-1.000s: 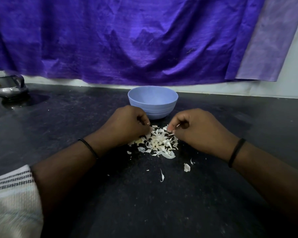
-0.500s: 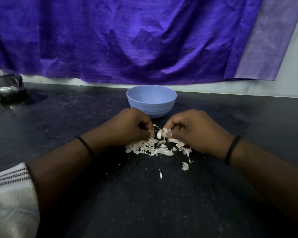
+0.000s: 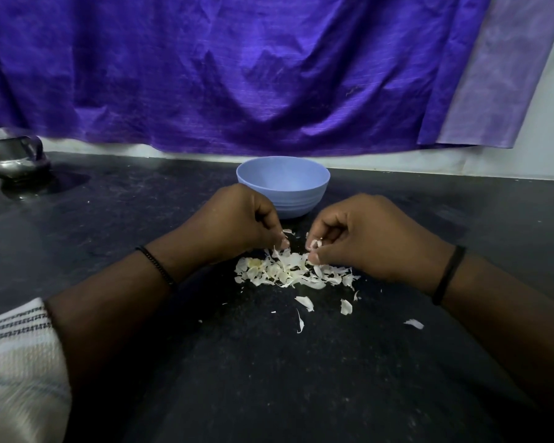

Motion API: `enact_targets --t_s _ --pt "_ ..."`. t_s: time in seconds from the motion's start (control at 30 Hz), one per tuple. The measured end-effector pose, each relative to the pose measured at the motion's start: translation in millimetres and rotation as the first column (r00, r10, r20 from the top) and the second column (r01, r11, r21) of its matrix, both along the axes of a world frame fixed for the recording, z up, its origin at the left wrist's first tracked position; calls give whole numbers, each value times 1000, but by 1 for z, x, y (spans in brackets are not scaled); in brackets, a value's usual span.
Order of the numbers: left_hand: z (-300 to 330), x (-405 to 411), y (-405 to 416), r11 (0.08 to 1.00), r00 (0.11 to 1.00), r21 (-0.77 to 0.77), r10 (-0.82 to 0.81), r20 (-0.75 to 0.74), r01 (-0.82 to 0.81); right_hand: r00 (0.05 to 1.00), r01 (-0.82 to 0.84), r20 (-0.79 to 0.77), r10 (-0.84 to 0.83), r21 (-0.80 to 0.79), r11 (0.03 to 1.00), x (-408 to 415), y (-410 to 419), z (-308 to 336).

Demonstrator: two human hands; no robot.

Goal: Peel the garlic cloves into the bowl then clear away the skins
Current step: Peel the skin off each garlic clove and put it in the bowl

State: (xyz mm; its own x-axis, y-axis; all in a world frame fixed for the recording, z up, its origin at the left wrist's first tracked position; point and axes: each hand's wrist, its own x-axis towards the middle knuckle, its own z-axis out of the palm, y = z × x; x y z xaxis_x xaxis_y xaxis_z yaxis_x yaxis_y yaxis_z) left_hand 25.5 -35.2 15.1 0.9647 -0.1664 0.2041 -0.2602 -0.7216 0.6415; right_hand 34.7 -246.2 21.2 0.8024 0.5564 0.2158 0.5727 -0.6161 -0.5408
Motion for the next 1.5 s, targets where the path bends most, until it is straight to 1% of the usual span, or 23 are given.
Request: enact_targets --t_s 0.07,0.13,0.2,0.23,0.27,0.33,0.47,0.6,0.7,0.77,0.83,0.9,1.0,1.13,1.2,1.27,1.33,1.4,1.5 --pt "-1 1 1 999 1000 30 -12 1 12 1000 -16 15 17 -36 999 -2 2 1" --pt "-2 2 1 997 1000 66 -27 -1 27 997 -75 -36 73 -76 994 -5 4 1" --pt "-4 3 1 994 999 102 -36 5 35 988 -147 -73 136 -171 974 -9 7 -1" --pt "-4 3 1 994 999 108 -34 11 32 985 -169 -64 158 -220 961 -10 8 -3" --pt "-5 4 1 994 999 105 -26 18 24 985 -174 -47 167 -235 956 -11 10 -4" --pt "-6 6 2 997 1000 75 4 27 -6 990 -139 -13 139 -181 974 -9 9 -6" --pt "-6 6 3 998 998 30 52 36 -53 999 5 53 -3 -46 999 -1 3 -6" --pt "-4 5 5 997 998 43 55 21 -56 997 -6 81 1 55 998 -5 5 -4" --pt "-3 6 6 994 999 100 45 26 -47 993 -69 101 67 18 997 -9 9 -6" --pt "-2 6 7 990 999 136 32 27 -36 985 -149 90 150 -13 989 -12 14 -12" --pt "-3 7 6 991 999 131 38 9 -39 963 -235 121 241 -67 970 -16 22 -21" --pt "-6 9 7 992 998 108 69 -1 -68 944 -271 152 291 -143 952 -18 29 -28" --pt "-9 13 10 992 993 42 120 4 -120 952 -210 188 240 -162 964 -16 29 -27" --pt "-10 13 9 991 991 -11 136 -13 -136 977 -94 191 98 -30 995 -13 21 -21" --pt "-10 13 9 989 990 -29 142 -14 -143 976 -79 205 73 20 997 -14 22 -21" --pt "-11 14 10 987 987 -35 157 -10 -158 970 -75 232 67 23 997 -15 26 -21" --pt "-11 14 9 985 986 -39 168 -14 -168 974 -78 214 74 9 997 -15 28 -21" --pt "-11 13 8 985 986 -44 168 -21 -169 986 -91 144 89 7 996 -15 26 -19" --pt "-9 12 7 985 986 -51 162 -28 -163 997 -56 55 50 105 993 -13 20 -12"
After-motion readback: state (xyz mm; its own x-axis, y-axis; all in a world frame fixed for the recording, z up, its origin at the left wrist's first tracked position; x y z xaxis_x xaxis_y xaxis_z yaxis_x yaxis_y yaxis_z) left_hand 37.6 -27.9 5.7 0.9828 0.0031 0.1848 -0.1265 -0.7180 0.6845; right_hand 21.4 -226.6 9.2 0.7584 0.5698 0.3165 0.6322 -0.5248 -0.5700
